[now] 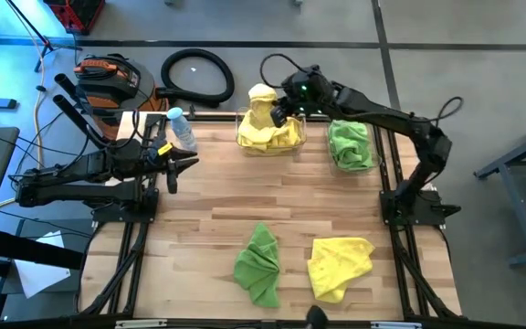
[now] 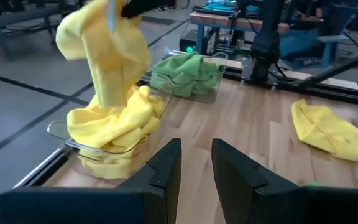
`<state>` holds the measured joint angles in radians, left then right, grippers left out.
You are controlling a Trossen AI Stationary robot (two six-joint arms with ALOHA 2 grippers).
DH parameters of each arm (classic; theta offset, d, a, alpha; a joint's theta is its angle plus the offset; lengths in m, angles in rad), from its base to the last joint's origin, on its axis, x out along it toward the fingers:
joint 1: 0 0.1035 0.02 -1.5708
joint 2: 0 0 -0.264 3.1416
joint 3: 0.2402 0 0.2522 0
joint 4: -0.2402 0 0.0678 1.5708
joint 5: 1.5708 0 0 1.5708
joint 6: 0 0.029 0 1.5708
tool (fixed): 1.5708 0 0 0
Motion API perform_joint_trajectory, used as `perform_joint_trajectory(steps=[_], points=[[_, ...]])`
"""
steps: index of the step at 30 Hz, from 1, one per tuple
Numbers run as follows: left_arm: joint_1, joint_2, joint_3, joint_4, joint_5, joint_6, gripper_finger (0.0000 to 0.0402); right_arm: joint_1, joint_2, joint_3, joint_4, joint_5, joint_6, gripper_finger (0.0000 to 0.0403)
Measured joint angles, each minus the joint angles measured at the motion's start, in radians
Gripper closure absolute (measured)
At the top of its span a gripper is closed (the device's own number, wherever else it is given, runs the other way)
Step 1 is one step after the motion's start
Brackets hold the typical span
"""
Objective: Sort microfiber towel by color & place in baskets
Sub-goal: Put the left yellow microfiber cloth into the left transparent bin
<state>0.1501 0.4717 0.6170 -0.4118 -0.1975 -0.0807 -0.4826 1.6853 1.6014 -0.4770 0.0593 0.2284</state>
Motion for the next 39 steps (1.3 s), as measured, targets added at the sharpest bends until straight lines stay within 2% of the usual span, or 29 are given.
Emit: perform_joint_trajectory(steps=[5,10,17,22,26,32,39], points=[[0.0,0.0,0.0,0.0,-0.027,-0.024,0.0326,-0.007,0.141,0.133,-0.145,-0.024,-0.048,0.0403],[0.0,0.0,0.0,0.0,-0.042,-0.049,0.0326,-0.011,0.308,0.329,-0.322,-0.035,-0.054,0.0403],[0.0,-0.002,0.0,0.016,-0.086,-0.046,0.0326,-0.015,0.539,0.603,-0.473,-0.109,-0.051,0.0403],[0.0,-0.008,0.0,0.022,-0.122,-0.04,0.0326,-0.015,0.699,0.757,-0.602,-0.117,-0.031,0.0403],[0.0,-0.025,0.0,0.021,-0.157,-0.04,0.0326,-0.026,0.74,0.696,-0.594,-0.15,0.027,0.0403],[0.0,-0.047,0.0,0.019,-0.203,-0.036,0.0326,-0.029,0.777,0.648,-0.547,-0.156,0.019,0.0397],[0.0,-0.047,0.0,0.019,-0.208,-0.038,0.0326,-0.029,0.785,0.645,-0.517,-0.154,0.075,0.0334]])
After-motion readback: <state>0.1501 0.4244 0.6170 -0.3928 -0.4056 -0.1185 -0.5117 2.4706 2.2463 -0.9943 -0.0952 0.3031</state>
